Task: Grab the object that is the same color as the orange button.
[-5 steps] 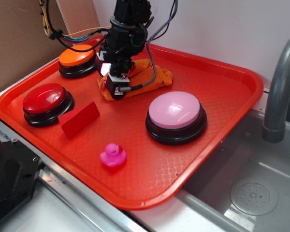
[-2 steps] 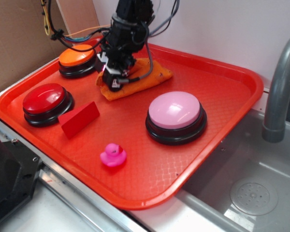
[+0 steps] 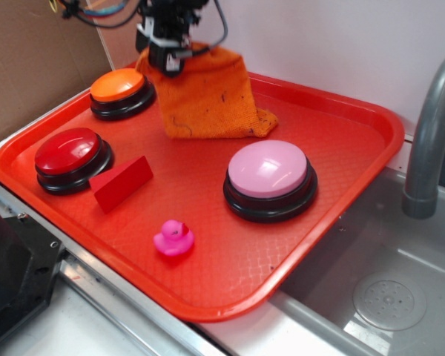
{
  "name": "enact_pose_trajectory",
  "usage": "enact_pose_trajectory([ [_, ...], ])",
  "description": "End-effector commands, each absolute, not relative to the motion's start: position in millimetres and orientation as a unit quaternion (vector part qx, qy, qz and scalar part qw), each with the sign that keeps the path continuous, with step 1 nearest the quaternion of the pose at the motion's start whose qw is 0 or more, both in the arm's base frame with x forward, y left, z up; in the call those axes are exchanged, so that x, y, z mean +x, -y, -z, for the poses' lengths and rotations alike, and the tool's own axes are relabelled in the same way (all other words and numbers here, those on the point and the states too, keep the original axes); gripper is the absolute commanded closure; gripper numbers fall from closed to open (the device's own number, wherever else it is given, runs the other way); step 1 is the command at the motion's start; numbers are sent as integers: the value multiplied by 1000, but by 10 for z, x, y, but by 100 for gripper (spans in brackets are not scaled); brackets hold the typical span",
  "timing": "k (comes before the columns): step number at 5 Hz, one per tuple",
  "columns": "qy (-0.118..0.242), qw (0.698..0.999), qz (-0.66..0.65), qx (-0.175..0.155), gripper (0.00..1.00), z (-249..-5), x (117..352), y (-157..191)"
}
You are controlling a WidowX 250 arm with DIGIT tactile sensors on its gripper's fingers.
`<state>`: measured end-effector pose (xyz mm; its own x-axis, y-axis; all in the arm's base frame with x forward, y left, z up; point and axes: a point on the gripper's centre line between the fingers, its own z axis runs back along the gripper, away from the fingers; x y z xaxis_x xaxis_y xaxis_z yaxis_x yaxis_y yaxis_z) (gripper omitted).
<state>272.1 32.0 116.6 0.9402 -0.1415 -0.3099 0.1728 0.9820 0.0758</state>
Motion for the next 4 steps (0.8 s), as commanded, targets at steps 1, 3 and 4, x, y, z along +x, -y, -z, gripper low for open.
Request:
enact_pose_trajectory([
  [1, -26, 999, 9, 43, 100, -2075, 2485, -263],
  [3, -32, 998, -40, 35, 100, -2193, 2279, -264],
  [4, -32, 998, -40, 24, 100, -2158, 2306, -268],
])
